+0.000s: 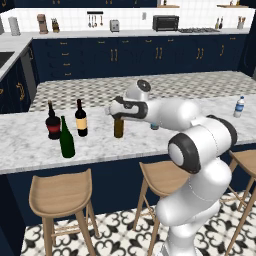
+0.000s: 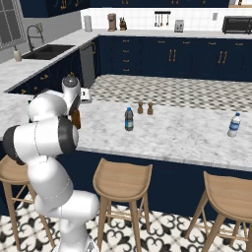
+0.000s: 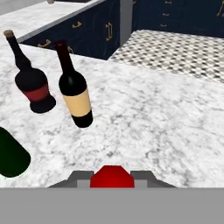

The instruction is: Move the plastic bottles in the middle to the plastics group, and the glass bottles in the middle to the glass group.

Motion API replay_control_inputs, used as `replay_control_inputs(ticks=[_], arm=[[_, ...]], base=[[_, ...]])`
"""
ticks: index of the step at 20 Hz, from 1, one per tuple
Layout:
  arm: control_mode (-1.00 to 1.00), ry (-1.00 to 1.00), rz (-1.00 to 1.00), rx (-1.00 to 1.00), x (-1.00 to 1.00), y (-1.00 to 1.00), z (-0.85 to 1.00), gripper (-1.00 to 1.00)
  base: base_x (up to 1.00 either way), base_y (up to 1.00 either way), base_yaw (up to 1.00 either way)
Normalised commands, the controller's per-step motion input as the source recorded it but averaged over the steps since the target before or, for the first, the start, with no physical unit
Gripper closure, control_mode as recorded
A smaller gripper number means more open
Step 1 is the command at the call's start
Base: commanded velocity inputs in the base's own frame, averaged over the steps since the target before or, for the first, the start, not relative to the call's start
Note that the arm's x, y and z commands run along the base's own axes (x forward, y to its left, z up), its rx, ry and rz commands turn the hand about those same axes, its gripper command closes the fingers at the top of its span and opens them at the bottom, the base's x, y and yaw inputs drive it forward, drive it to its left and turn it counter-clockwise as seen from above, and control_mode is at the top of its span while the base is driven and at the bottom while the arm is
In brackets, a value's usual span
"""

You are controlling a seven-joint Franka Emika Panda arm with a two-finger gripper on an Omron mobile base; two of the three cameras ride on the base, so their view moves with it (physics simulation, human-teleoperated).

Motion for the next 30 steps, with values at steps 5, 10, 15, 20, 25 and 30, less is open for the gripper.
replay_control_inputs(ticks=[5,10,15,20,25,30], arm=[[-1.0,0.0,0.08,0.0,-0.22,0.7,0.0,1.0],[-1.0,0.0,0.07,0.0,-0.16,0.66,0.0,1.0],[-1.0,0.0,0.07,0.0,-0.06,0.56,0.0,1.0],[-1.0,0.0,0.02,0.0,0.0,0.08,-0.1,1.0],[-1.0,0.0,0.02,0.0,0.0,0.07,-0.29,1.0],[-1.0,0.0,0.02,0.0,0.0,0.08,-0.24,1.0]], base=[[0.0,0.0,0.0],[0.0,0.0,0.0],[0.0,0.0,0.0],[0.0,0.0,0.0],[0.0,0.0,0.0],[0.0,0.0,0.0]])
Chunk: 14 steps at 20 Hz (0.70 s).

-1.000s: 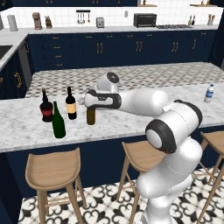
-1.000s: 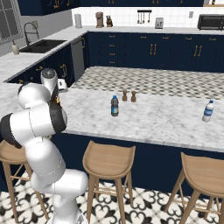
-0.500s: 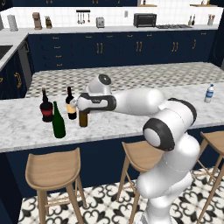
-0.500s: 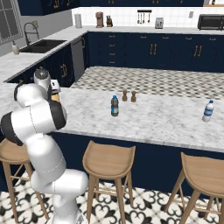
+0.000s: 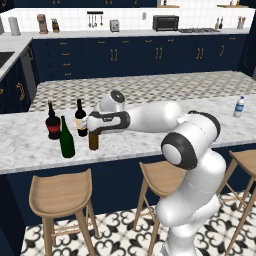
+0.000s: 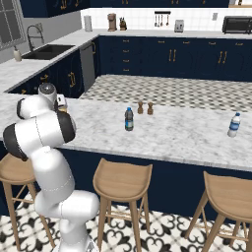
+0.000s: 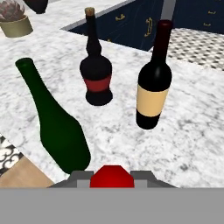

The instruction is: Move the plastic bottles in the middle to the plastics group, and the glass bottles in the middle to the glass group.

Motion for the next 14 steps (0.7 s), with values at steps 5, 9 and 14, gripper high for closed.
replay_control_inputs(ticks=[5,9,14], arm=[[-1.0,0.0,0.02,0.0,0.0,0.09,-0.15,1.0],[-1.0,0.0,0.01,0.0,0.0,0.05,-0.26,1.0],[-1.0,0.0,0.0,0.0,0.0,0.0,-0.18,1.0]], base=[[0.0,0.0,0.0],[0.0,0.0,0.0],[0.0,0.0,0.0]])
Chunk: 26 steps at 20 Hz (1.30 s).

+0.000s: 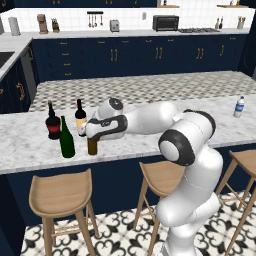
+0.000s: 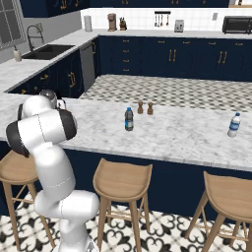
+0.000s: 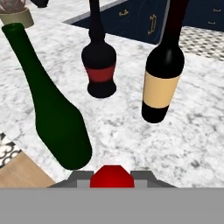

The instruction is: Move the plastic bottles in the middle to the plastics group, and the glass bottles in the middle to the glass group.

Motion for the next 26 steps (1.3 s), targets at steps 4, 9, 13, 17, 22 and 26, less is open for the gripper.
replay_control_inputs(ticks=[4,9,13,17,22,26], arm=[[-1.0,0.0,0.0,0.0,0.0,0.03,0.0,1.0],[-1.0,0.0,0.0,0.0,0.0,0.09,-0.05,1.0],[-1.0,0.0,0.0,0.0,0.0,0.05,-0.15,1.0],[-1.0,0.0,0.0,0.0,0.0,0.0,-0.17,1.0],[-1.0,0.0,0.0,0.0,0.0,0.02,-0.22,1.0],[-1.0,0.0,0.0,0.0,0.0,0.01,-0.06,1.0]], base=[[0.0,0.0,0.0],[0.0,0.0,0.0],[0.0,0.0,0.0],[0.0,0.0,0.0],[0.0,0.0,0.0],[0.0,0.0,0.0]])
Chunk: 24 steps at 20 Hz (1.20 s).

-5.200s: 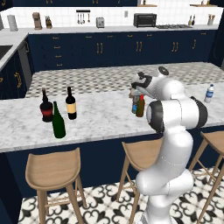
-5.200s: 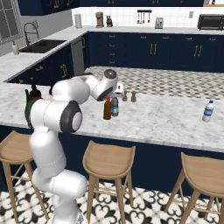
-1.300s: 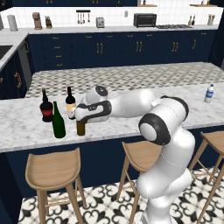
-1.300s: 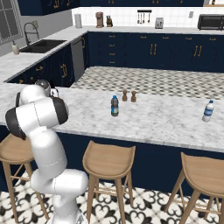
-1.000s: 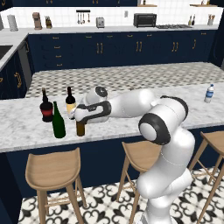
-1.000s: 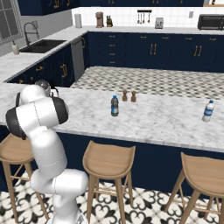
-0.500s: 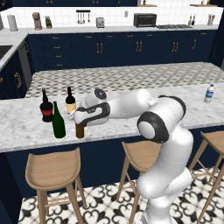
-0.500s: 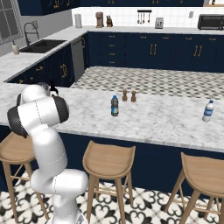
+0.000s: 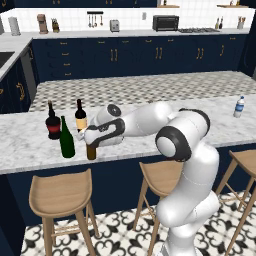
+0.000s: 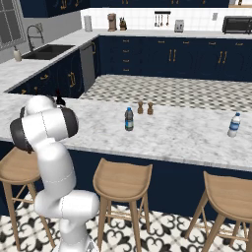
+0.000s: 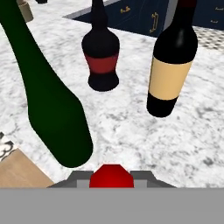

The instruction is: Move the plastic bottles in the middle to the plastics group, and the glass bottles in the middle to the glass group.

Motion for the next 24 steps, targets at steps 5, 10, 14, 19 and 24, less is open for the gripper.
replay_control_inputs(ticks=[5,10,14,19,24], arm=[[-1.0,0.0,0.0,0.0,0.16,0.0,0.03,1.0],[-1.0,-0.01,0.0,0.0,0.18,0.0,0.08,1.0],[-1.0,-0.01,0.0,0.0,0.29,0.01,0.0,1.0],[-1.0,-0.01,0.0,0.0,0.28,0.1,0.0,1.0],[-1.0,0.0,0.0,0.0,0.14,0.15,0.0,1.0]], base=[[0.0,0.0,0.0],[0.0,0.0,0.0],[0.0,0.0,0.0],[0.0,0.0,0.0],[0.0,0.0,0.0]])
